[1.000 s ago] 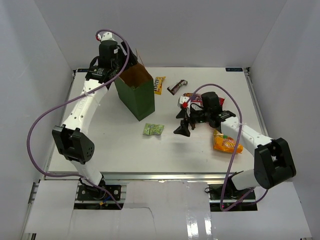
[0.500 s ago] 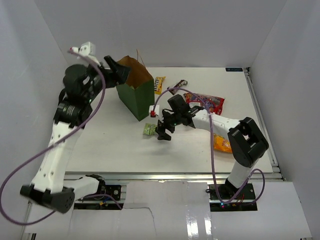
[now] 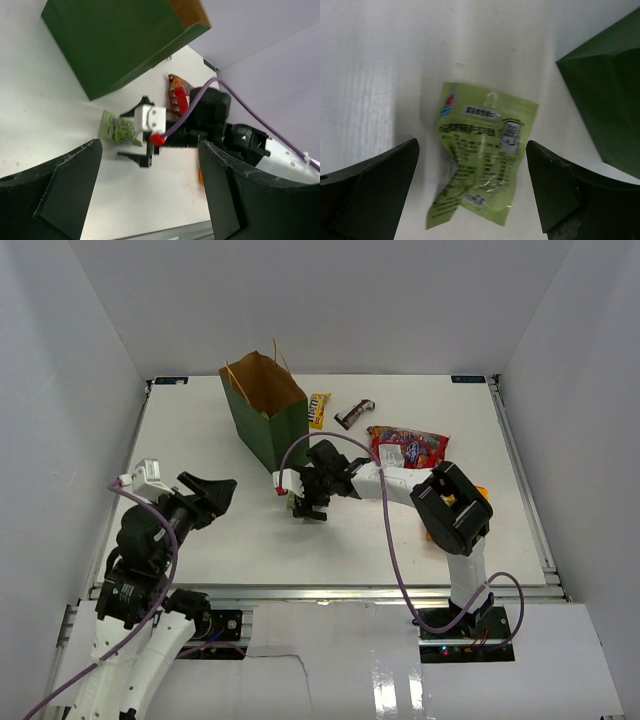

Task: Place the snacks into the paper bag

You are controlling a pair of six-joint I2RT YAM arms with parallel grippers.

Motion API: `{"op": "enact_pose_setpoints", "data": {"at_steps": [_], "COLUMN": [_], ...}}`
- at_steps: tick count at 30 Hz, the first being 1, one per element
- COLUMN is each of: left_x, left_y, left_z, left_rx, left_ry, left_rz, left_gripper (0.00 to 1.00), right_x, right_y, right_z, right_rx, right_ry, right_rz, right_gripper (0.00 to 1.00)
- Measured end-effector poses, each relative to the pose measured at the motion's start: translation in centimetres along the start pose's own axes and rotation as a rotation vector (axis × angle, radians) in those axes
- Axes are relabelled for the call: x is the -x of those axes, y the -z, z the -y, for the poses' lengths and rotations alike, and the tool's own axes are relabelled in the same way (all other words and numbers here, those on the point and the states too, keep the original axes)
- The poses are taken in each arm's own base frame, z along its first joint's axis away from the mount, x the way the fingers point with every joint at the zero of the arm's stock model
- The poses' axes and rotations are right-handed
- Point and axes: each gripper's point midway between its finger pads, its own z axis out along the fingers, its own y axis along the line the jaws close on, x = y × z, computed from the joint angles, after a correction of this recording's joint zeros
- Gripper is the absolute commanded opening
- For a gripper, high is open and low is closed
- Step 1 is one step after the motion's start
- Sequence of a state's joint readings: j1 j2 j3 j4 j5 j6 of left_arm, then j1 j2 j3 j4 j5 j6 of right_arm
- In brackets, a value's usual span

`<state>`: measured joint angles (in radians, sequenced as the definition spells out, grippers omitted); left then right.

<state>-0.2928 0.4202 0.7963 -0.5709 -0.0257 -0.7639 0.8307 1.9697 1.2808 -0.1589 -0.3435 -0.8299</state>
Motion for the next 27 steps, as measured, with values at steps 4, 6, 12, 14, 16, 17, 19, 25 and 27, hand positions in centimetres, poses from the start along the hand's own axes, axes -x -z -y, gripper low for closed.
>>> {"op": "enact_pose_setpoints", "data": {"at_steps": [4, 6, 12, 14, 16, 17, 19, 25, 27], "left_x": [-1.6, -1.4, -1.7, -1.9, -2.1, -2.2, -2.5, -3.5, -3.8], "left_y": [1.3, 1.9, 1.7, 1.4, 1.1, 1.0, 0.7, -0.2, -0.4], "left_z": [-1.9, -1.9, -2.4, -2.5, -2.7, -2.7, -2.9, -3.1, -3.2], "left_rx": [0.040, 0.038, 0.066, 0.076, 0.085, 0.089, 0.093, 0.096, 0.094], "left_ry": [0.070, 0.091, 0.112, 0.114, 0.114, 0.114, 0.113, 0.113, 0.113], "left_rz": [-0.007, 0.012, 0.001, -0.010, -0.020, -0.026, -0.037, -0.075, -0.083], "left_gripper": [0.89, 0.89, 0.90, 0.90, 0.90, 0.90, 0.90, 0.90, 0.90], "right_x": [0.4, 0.3, 0.0, 0.0, 0.1, 0.2, 0.2, 1.0, 2.8], "right_y": [-0.7, -0.8, -0.8, -0.8, -0.5, -0.3, 0.3, 4.8, 7.0], "right_z": [1.5, 1.4, -0.5, -0.9, -1.3, -1.6, -2.6, -6.8, -6.9], "right_rx": [-0.019, -0.014, 0.071, 0.087, 0.097, 0.107, 0.144, 0.290, 0.294], "right_ry": [0.017, 0.016, -0.012, -0.022, -0.026, -0.033, -0.051, -0.094, -0.067], "right_rz": [0.007, 0.006, 0.006, 0.011, 0.024, 0.031, 0.039, 0.101, 0.157], "right_gripper": [0.88, 0.79, 0.40, 0.29, 0.23, 0.17, 0.15, 0.11, 0.10]}}
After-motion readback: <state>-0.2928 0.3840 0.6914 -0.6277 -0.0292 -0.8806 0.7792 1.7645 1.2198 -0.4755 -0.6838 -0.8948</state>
